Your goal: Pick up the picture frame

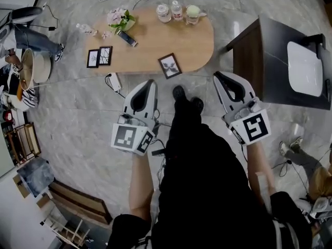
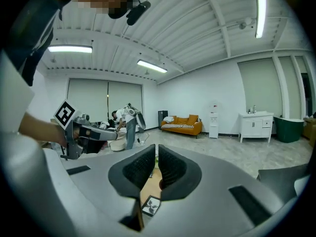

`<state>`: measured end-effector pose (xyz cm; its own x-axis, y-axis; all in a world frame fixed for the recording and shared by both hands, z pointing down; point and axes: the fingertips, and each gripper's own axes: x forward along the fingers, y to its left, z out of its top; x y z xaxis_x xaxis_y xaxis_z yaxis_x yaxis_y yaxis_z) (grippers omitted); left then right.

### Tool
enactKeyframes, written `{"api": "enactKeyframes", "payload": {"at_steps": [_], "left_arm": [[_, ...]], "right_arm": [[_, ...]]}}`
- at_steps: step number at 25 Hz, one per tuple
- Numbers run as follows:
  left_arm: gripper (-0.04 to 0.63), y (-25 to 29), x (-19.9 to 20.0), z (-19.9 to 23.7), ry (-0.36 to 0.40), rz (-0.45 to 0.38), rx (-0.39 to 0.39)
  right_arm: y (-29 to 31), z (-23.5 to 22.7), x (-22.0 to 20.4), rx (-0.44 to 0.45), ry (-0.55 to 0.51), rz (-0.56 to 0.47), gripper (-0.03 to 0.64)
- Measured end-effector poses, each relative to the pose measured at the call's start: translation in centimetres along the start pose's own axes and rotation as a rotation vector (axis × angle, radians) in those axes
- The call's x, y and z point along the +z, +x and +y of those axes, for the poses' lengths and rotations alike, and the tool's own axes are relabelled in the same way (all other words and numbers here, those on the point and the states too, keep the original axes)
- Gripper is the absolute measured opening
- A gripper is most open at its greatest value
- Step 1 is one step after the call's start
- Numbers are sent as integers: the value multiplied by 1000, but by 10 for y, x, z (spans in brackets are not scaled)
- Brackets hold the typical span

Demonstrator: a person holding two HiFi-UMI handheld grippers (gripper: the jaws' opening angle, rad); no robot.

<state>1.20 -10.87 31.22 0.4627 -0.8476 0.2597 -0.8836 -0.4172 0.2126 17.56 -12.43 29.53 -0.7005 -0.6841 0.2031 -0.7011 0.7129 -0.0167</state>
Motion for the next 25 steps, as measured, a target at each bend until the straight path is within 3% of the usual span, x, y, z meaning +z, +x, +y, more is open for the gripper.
{"api": "enactKeyframes", "payload": {"at_steps": [11, 19, 25], "left_arm": [[14, 47, -114, 43, -73, 92, 4], [14, 83, -222, 75, -193, 169, 14], [15, 104, -294, 92, -284, 212, -9]], "right_arm": [[39, 7, -69, 82, 51, 86, 14], [67, 1, -128, 106, 79, 199, 14], [95, -1, -150, 109, 131, 187, 14]]}}
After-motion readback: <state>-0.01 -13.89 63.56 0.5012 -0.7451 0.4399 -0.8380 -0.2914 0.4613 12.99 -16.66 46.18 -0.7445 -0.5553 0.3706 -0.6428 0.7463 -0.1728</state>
